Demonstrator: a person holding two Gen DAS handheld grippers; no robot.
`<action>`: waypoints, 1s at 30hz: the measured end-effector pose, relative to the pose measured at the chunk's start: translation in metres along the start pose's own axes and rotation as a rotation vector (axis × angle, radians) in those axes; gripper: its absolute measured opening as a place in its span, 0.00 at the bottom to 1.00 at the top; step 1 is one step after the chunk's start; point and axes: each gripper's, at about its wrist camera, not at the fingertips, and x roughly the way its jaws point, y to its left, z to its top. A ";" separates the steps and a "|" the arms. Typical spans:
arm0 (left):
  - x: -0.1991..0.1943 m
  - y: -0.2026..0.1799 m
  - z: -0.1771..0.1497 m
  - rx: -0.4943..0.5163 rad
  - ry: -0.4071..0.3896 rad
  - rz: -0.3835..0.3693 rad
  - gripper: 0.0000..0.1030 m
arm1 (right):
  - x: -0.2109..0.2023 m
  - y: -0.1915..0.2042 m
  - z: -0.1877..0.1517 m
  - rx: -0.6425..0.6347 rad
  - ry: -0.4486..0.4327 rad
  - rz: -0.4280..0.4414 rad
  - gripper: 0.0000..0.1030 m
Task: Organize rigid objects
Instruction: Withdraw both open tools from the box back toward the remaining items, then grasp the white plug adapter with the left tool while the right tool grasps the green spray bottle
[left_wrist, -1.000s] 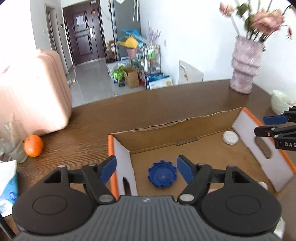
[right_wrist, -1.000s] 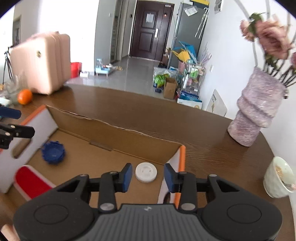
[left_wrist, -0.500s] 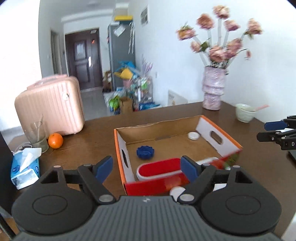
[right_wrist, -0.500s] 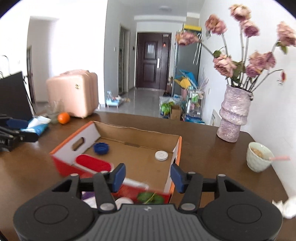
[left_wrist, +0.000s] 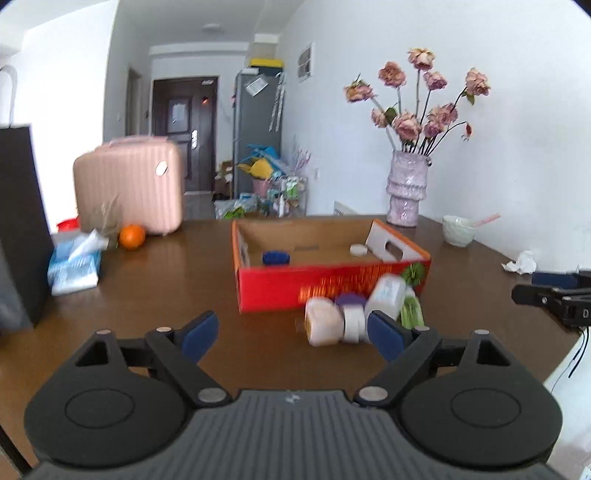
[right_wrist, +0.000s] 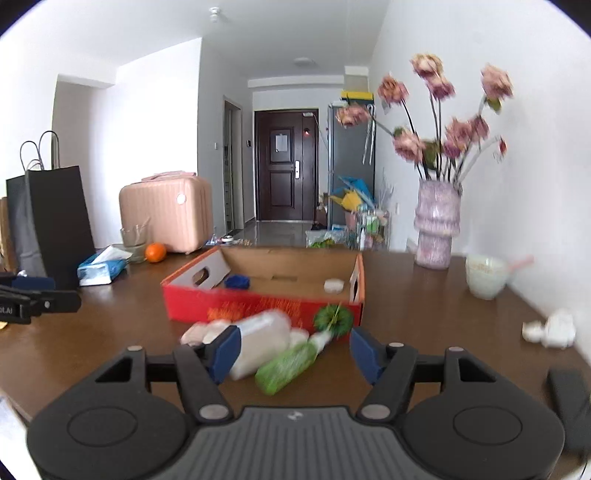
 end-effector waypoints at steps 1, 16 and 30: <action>-0.002 0.000 -0.007 -0.007 0.020 0.005 0.87 | -0.004 0.000 -0.008 0.023 0.012 0.011 0.63; 0.022 -0.013 -0.033 0.039 0.115 0.039 0.87 | 0.006 0.008 -0.045 0.048 0.097 0.012 0.66; 0.117 -0.016 -0.007 0.004 0.132 0.000 0.84 | 0.102 -0.001 -0.035 0.074 0.176 0.006 0.64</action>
